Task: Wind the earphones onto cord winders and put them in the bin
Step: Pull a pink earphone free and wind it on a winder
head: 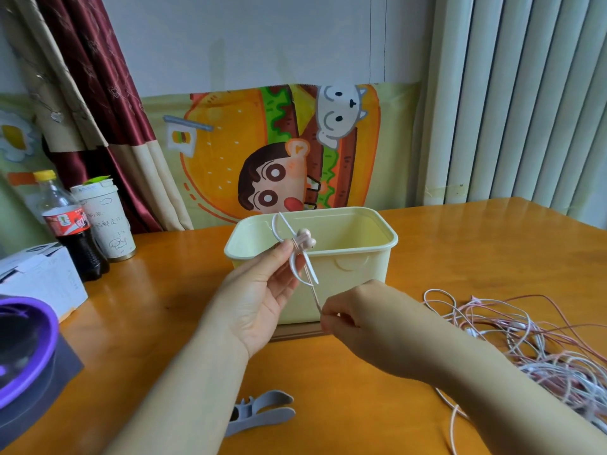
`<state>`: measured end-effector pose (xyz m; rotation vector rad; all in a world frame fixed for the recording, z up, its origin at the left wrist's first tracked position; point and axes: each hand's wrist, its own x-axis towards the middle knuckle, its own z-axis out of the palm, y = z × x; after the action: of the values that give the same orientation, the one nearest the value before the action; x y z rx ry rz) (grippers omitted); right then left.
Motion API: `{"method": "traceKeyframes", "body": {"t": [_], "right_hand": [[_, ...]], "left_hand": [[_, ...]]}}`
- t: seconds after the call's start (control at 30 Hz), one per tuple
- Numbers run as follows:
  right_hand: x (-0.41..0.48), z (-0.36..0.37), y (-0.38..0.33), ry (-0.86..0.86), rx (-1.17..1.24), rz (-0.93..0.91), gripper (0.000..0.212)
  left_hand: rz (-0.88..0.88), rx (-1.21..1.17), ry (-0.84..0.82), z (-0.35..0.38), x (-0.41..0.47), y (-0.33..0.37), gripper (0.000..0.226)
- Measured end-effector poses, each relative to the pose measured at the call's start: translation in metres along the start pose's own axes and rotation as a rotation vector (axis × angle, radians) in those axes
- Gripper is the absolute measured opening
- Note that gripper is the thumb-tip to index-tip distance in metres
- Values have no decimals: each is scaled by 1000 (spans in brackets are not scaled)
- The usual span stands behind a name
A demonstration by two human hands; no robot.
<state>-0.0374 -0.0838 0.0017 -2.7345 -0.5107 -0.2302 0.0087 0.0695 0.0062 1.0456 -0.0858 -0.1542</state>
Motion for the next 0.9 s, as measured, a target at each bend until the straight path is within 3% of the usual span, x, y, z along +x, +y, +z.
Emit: {"method": "traceKeyframes", "body": {"t": [0.33, 0.5, 0.73, 0.9], "right_hand": [[-6, -20, -2, 61, -6, -40, 28], [-8, -24, -9, 30, 71, -114, 27], [-6, -50, 20, 333, 238, -17, 19], [2, -41, 41, 465, 506, 71, 16]], "left_hand": [[17, 87, 2, -6, 7, -8, 29], [67, 343, -16, -6, 5, -16, 21], [115, 666, -194, 3, -3, -18, 31], [152, 716, -246, 7, -7, -20, 32]]}}
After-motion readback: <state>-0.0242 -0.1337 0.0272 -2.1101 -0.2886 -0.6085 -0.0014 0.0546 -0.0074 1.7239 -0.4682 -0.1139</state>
